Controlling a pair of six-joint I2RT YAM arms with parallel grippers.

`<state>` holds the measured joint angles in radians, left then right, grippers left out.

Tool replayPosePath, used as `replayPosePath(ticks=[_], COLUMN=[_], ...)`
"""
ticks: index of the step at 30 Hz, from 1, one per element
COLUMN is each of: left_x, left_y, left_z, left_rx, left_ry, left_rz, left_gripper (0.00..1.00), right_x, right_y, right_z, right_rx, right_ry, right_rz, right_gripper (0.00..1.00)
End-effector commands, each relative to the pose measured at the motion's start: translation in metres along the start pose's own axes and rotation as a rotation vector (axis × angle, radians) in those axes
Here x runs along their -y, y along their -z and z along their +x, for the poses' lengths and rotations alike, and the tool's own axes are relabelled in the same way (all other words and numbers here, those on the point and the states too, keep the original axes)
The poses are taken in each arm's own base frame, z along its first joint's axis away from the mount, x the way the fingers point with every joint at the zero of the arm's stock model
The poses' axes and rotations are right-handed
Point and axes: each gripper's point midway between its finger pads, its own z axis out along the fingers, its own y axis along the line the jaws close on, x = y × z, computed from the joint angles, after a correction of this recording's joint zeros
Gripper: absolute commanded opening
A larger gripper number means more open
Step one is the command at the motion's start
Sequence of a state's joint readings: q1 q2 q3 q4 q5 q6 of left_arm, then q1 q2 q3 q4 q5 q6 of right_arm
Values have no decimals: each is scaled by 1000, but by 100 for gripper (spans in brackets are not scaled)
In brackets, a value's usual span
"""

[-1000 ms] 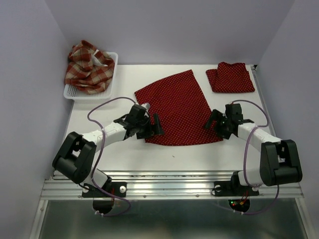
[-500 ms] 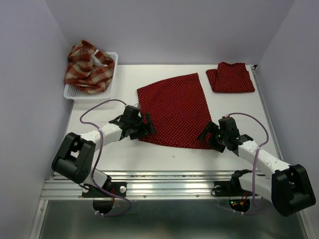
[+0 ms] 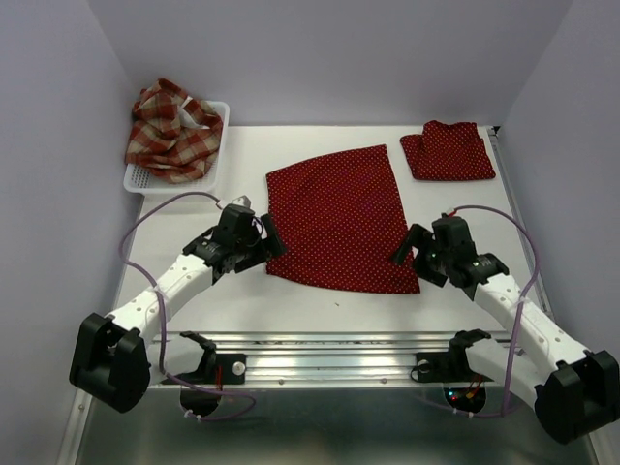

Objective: Fold and stack the skirts
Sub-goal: Flatten the skirt out

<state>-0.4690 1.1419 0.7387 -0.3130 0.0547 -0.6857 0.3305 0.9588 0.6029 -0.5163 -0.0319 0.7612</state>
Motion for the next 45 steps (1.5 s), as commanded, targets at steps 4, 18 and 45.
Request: replayPosePath(ticks=[4, 18, 45], left_x=[-37, -64, -62], left_y=[-12, -42, -59], left_z=[34, 26, 51], left_rx=[-79, -16, -125], left_ry=[126, 229, 173], left_rz=[-120, -149, -117], left_gripper=[99, 89, 0], right_x=[27, 39, 52], right_y=[14, 7, 7], right_z=[4, 15, 25], right_rx=[11, -18, -21], right_ry=[-28, -27, -66], right_rz=[139, 175, 210], right_gripper=[100, 100, 100])
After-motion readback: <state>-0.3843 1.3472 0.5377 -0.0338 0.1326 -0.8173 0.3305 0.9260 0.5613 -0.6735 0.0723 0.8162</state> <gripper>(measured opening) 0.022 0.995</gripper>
